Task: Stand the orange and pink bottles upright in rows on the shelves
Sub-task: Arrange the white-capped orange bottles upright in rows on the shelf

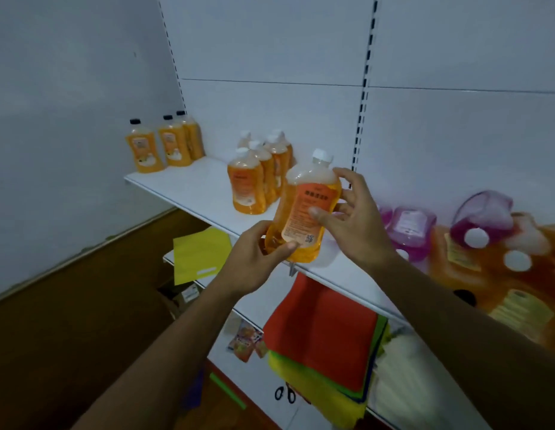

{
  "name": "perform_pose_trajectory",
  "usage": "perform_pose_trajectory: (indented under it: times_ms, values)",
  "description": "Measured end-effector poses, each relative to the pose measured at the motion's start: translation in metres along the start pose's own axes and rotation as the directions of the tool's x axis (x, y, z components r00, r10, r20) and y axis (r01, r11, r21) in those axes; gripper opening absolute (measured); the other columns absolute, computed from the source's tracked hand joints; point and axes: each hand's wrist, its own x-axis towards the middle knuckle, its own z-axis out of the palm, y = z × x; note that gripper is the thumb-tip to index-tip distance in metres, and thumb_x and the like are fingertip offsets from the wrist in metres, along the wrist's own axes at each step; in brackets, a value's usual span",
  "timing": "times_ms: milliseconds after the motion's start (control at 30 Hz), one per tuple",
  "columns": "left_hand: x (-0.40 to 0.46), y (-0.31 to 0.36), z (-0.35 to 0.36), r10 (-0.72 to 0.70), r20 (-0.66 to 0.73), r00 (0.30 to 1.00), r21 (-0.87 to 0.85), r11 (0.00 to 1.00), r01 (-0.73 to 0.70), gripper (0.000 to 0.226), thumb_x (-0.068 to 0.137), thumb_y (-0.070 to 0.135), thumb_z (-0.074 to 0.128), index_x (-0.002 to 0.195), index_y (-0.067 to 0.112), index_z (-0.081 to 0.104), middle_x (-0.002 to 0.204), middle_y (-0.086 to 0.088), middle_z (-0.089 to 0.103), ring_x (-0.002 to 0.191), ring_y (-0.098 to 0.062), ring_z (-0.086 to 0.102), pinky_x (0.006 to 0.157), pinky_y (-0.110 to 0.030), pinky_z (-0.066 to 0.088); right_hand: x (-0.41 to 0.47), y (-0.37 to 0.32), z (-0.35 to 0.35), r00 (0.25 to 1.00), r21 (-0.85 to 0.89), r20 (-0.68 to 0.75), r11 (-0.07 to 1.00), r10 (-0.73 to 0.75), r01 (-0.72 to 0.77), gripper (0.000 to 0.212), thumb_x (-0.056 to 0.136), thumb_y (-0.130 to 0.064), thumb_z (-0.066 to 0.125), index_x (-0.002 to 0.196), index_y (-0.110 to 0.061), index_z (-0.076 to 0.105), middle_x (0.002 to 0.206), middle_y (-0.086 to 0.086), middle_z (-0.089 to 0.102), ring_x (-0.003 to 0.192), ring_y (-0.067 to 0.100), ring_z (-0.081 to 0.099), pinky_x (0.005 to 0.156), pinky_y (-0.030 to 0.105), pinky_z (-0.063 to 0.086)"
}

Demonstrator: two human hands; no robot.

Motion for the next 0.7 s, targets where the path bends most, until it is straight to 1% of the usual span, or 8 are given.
perform_pose_trajectory:
  times_ms: [100, 167, 200, 233, 300, 400, 533, 700]
  values:
    - [0.020, -0.033, -0.014, -0.016, 0.011, 1.000, -0.008, 1.000, 0.016, 0.037, 0.090, 0.022, 0.066, 0.124, 0.011, 0.057, 0.110, 0.004, 0.068, 0.099, -0.007, 0.066, 0.082, -0.020, 0.053, 0.026, 0.011, 0.027, 0.999, -0.044, 0.039, 0.999, -0.003, 0.005, 0.066, 0.079, -0.025, 0.078, 0.128, -0.041, 0.037, 0.103, -0.026, 0.051, 0.092, -0.001, 0.059, 0.076, 0.022, 0.054]
    - [0.036, -0.053, -0.021, -0.022, 0.019, 1.000, 0.050, 0.999, 0.021, 0.041, 0.091, 0.028, 0.065, 0.129, 0.018, 0.053, 0.113, 0.008, 0.067, 0.101, -0.008, 0.064, 0.080, -0.022, 0.053, 0.044, 0.019, 0.045, 0.998, -0.084, 0.063, 0.996, -0.009, 0.014, 0.070, 0.078, -0.025, 0.078, 0.133, -0.038, 0.036, 0.100, -0.034, 0.045, 0.090, -0.008, 0.054, 0.069, 0.010, 0.045]
    - [0.043, -0.062, -0.024, -0.030, 0.016, 0.999, 0.090, 0.996, 0.028, 0.042, 0.091, 0.030, 0.064, 0.131, 0.022, 0.052, 0.114, 0.011, 0.067, 0.101, -0.007, 0.064, 0.078, -0.021, 0.052, 0.054, 0.024, 0.053, 0.997, -0.096, 0.080, 0.995, -0.021, 0.029, 0.072, 0.078, -0.025, 0.079, 0.134, -0.038, 0.036, 0.101, -0.035, 0.045, 0.091, -0.008, 0.053, 0.070, 0.009, 0.044]
    - [0.051, -0.071, -0.027, -0.040, 0.005, 0.999, 0.119, 0.992, 0.039, 0.043, 0.091, 0.032, 0.064, 0.131, 0.025, 0.051, 0.114, 0.013, 0.066, 0.101, -0.005, 0.063, 0.076, -0.020, 0.051, 0.063, 0.030, 0.061, 0.995, -0.100, 0.098, 0.994, -0.033, 0.042, 0.072, 0.078, -0.024, 0.079, 0.135, -0.038, 0.036, 0.105, -0.034, 0.046, 0.094, -0.006, 0.054, 0.073, 0.011, 0.045]
    - [0.066, -0.088, -0.033, -0.072, -0.035, 0.997, 0.155, 0.985, 0.077, 0.045, 0.091, 0.034, 0.064, 0.132, 0.029, 0.048, 0.116, 0.015, 0.065, 0.103, -0.003, 0.061, 0.078, -0.021, 0.051, 0.080, 0.042, 0.075, 0.991, -0.096, 0.130, 0.994, -0.031, 0.044, 0.074, 0.079, -0.022, 0.079, 0.137, -0.038, 0.036, 0.117, -0.026, 0.049, 0.105, 0.002, 0.055, 0.083, 0.023, 0.053]
    - [0.085, -0.110, -0.044, -0.111, -0.070, 0.991, 0.195, 0.973, 0.122, 0.043, 0.089, 0.035, 0.066, 0.128, 0.032, 0.049, 0.116, 0.014, 0.065, 0.105, -0.002, 0.060, 0.081, -0.024, 0.048, 0.101, 0.059, 0.094, 0.985, -0.121, 0.169, 0.990, -0.044, 0.065, 0.076, 0.078, -0.023, 0.079, 0.139, -0.037, 0.036, 0.135, -0.015, 0.049, 0.121, 0.008, 0.051, 0.092, 0.039, 0.054]
    - [0.110, -0.134, -0.050, -0.171, -0.076, 0.982, 0.206, 0.961, 0.183, 0.038, 0.086, 0.028, 0.071, 0.117, 0.037, 0.052, 0.116, 0.008, 0.064, 0.101, -0.006, 0.062, 0.087, -0.029, 0.054, 0.121, 0.077, 0.114, 0.986, -0.190, 0.162, 0.980, -0.025, 0.056, 0.076, 0.079, -0.025, 0.078, 0.142, -0.032, 0.036, 0.141, -0.006, 0.048, 0.128, 0.012, 0.047, 0.096, 0.041, 0.052]
    - [0.139, -0.159, -0.066, -0.164, -0.043, 0.986, 0.249, 0.954, 0.169, 0.044, 0.080, 0.036, 0.076, 0.119, 0.029, 0.055, 0.110, 0.012, 0.066, 0.092, 0.001, 0.061, 0.079, -0.014, 0.048, 0.139, 0.088, 0.129, 0.991, -0.171, 0.132, 0.983, -0.036, 0.059, 0.075, 0.080, -0.018, 0.077, 0.143, -0.025, 0.037, 0.142, -0.002, 0.046, 0.128, 0.015, 0.048, 0.093, 0.042, 0.055]
